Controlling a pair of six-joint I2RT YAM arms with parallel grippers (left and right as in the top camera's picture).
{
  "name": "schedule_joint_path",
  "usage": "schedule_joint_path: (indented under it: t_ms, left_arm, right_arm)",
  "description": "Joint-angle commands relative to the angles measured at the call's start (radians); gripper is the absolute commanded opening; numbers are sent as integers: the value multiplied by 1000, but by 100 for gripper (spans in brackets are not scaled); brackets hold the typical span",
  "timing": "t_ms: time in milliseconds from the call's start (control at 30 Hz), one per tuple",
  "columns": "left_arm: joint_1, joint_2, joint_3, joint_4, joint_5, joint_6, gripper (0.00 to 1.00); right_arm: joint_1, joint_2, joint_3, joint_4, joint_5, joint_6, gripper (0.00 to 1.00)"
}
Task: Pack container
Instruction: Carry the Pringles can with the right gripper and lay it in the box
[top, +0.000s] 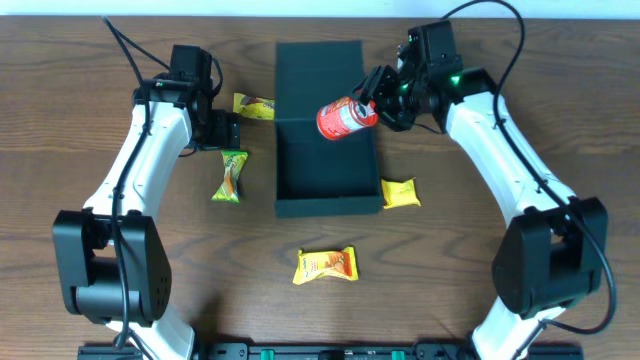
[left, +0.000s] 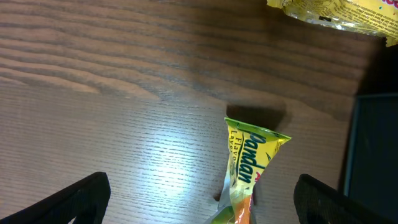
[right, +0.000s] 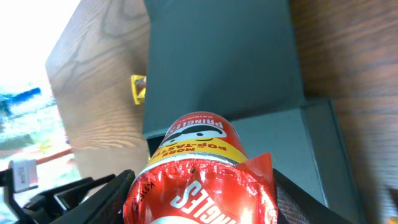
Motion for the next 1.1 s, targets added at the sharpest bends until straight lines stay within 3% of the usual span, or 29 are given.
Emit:
schedule_joint_path:
  t_ms: [0, 300, 667, 1067]
  left_arm:
    - [2, 2, -3, -2, -18, -16, 95]
    - [2, 2, -3, 7, -18, -16, 95]
    - [2, 2, -3, 6, -17, -26, 95]
    - [2, 2, -3, 6, -18, -26, 96]
  right_arm:
    - [14, 3, -67, 21, -24, 82, 59]
    - [42, 3, -76, 123, -171, 99, 60]
    - [90, 16, -77, 136, -88, 89, 60]
    - [114, 161, -77, 179, -105, 68, 60]
